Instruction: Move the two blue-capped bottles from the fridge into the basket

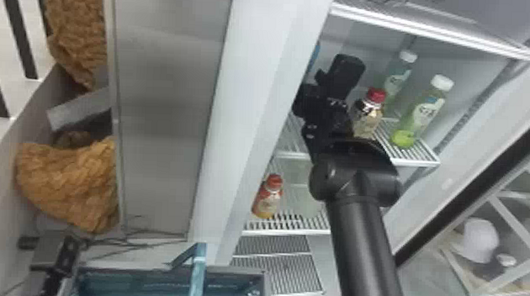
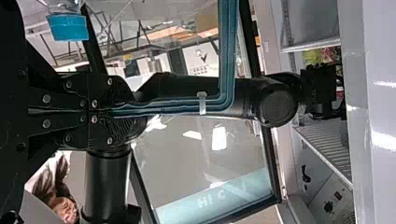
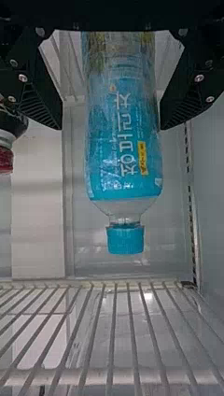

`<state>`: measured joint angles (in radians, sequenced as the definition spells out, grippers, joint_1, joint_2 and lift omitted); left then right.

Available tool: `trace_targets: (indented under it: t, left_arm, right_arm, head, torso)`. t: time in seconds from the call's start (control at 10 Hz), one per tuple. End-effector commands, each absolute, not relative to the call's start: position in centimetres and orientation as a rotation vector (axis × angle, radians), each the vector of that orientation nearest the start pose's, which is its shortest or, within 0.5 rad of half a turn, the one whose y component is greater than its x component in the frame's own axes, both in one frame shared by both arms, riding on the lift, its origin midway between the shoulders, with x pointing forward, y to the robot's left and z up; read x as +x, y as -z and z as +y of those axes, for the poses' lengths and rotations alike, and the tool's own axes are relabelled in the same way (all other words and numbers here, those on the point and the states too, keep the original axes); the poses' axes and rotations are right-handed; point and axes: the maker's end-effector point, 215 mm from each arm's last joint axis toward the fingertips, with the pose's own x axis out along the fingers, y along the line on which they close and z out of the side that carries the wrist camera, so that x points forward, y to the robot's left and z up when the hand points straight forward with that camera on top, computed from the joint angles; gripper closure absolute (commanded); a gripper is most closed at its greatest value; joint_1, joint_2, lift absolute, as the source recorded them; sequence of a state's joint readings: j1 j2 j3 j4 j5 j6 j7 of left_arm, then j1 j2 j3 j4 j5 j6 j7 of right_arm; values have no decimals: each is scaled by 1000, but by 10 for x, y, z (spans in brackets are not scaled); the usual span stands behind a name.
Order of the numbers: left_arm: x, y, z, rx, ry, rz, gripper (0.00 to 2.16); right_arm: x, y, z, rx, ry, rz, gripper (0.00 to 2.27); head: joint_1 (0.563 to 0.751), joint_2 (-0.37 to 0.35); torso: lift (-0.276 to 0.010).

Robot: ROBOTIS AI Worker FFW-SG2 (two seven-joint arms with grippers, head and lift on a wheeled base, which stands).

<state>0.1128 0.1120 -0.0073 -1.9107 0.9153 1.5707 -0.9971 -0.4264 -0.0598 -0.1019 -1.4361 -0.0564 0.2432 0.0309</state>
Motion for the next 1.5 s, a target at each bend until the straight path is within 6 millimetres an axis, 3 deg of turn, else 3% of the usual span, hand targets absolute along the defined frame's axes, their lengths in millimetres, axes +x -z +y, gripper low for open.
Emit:
trace_targets:
  t: [0.0, 0.1, 0.4, 0.7, 1.1, 1.4]
  left_arm:
    - [253, 297, -19, -1174, 1526, 977, 1142]
    - [253, 297, -19, -1174, 1526, 977, 1142]
    - [254, 297, -18, -1171, 1524, 975, 1142]
    - [254, 297, -18, -1171, 1525, 976, 1142]
    - [254, 297, -18, -1166, 1528, 979, 1142]
    - [253, 297, -19, -1166, 1529, 981, 1142]
  right_arm:
    - [719, 205, -302, 32, 71, -49, 257]
    - [721, 204, -302, 31, 70, -46, 357]
    - [722, 209, -301, 24, 67, -31, 1246]
    - [713, 201, -297, 16, 59, -65, 1271]
    - [681, 187, -292, 14, 38, -121, 1271]
    - [656, 181, -278, 24, -3, -120, 1271]
  head:
    - [651, -350]
    - [650, -350]
    - [649, -350]
    - [650, -347]
    - [653, -350]
    - [661, -350]
  torso:
    - [-76]
    - [-76]
    - [-76]
    - [-76]
    - [-76]
    - [-76]
